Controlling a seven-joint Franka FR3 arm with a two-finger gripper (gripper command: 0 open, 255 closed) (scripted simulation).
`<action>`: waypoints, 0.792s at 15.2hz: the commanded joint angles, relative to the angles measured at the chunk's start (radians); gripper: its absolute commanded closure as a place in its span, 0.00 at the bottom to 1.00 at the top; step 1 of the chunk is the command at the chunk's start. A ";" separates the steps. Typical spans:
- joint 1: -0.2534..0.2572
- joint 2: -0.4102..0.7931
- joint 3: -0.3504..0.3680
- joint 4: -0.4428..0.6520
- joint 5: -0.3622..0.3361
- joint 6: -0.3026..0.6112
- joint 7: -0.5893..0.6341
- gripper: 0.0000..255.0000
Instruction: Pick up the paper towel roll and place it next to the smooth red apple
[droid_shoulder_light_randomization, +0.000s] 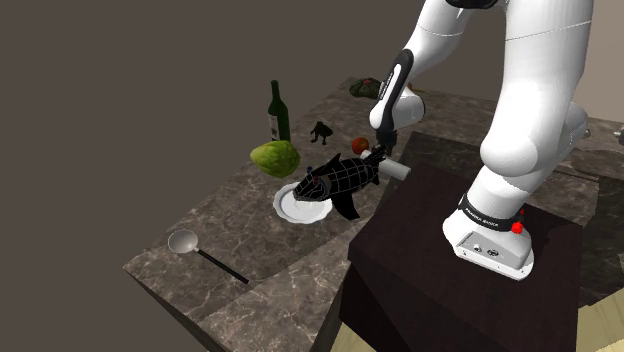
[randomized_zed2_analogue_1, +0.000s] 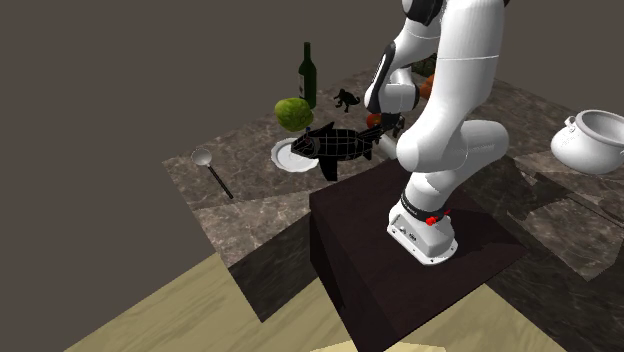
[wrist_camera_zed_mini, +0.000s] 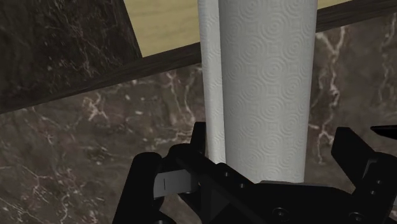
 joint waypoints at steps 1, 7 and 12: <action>-0.001 0.003 0.001 0.001 0.001 0.002 0.000 0.00; -0.001 0.002 0.001 0.001 0.001 0.002 0.000 1.00; -0.001 0.003 0.001 0.001 0.001 0.002 0.000 1.00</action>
